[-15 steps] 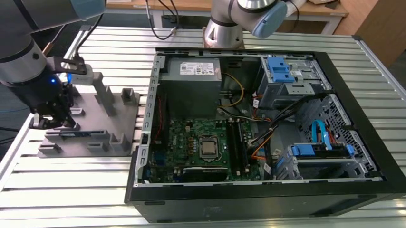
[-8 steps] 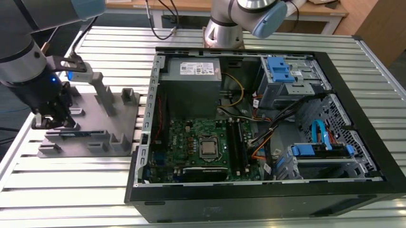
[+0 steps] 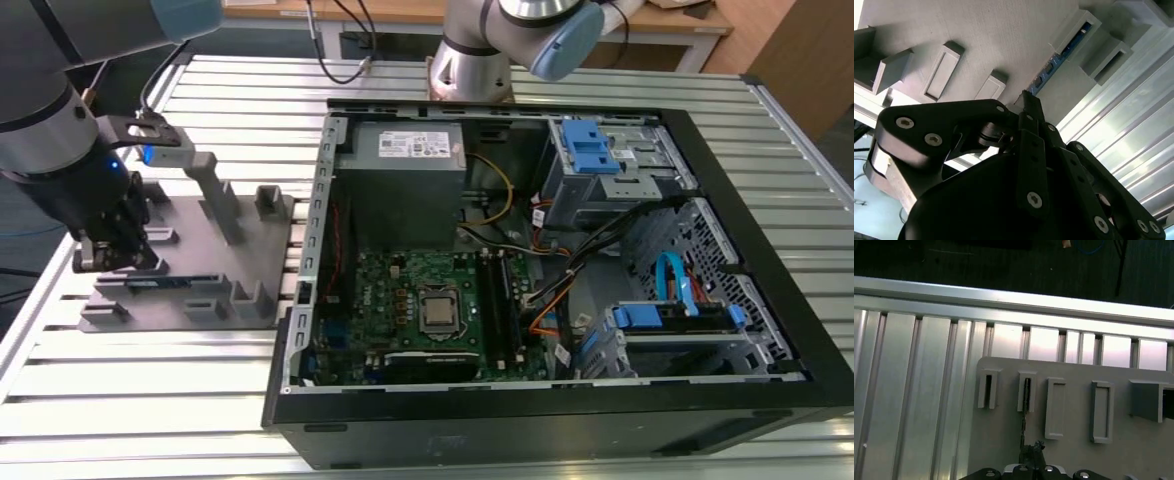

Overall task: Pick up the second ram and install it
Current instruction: 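Pick up the second ram and move it above second insertion slot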

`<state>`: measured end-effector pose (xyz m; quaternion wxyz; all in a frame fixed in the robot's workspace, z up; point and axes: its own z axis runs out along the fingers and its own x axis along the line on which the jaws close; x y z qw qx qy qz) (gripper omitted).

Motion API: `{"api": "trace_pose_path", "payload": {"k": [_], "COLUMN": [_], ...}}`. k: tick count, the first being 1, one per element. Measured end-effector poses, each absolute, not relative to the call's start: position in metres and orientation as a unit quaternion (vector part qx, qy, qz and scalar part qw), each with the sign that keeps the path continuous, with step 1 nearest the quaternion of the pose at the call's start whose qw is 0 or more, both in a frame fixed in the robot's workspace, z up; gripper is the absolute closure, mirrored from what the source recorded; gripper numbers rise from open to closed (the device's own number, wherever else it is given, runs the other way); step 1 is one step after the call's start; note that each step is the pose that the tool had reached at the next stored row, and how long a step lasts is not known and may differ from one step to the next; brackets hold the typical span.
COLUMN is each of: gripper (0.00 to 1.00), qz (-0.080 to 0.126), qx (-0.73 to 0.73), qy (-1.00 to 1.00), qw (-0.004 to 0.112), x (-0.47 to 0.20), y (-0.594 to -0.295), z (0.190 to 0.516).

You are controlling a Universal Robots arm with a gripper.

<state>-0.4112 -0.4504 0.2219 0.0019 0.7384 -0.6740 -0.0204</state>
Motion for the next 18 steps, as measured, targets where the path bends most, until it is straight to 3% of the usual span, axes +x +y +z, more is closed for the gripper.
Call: {"api": "trace_pose_path", "payload": {"k": [8,11,15,18], "gripper": [0.89,0.76,0.76,0.76], "qz": [-0.021,-0.021,-0.021,-0.012], "qx": [0.739,0.739,0.739,0.739], "qy": [-0.673,-0.673,-0.673,-0.674], "qw": [0.002,0.002,0.002,0.011], "x": [-0.4112,-0.4112,-0.4112,-0.4112], "y": [-0.4504,-0.4504,-0.4508,-0.4510], "z": [0.2219,0.2219,0.2218,0.2207]}}
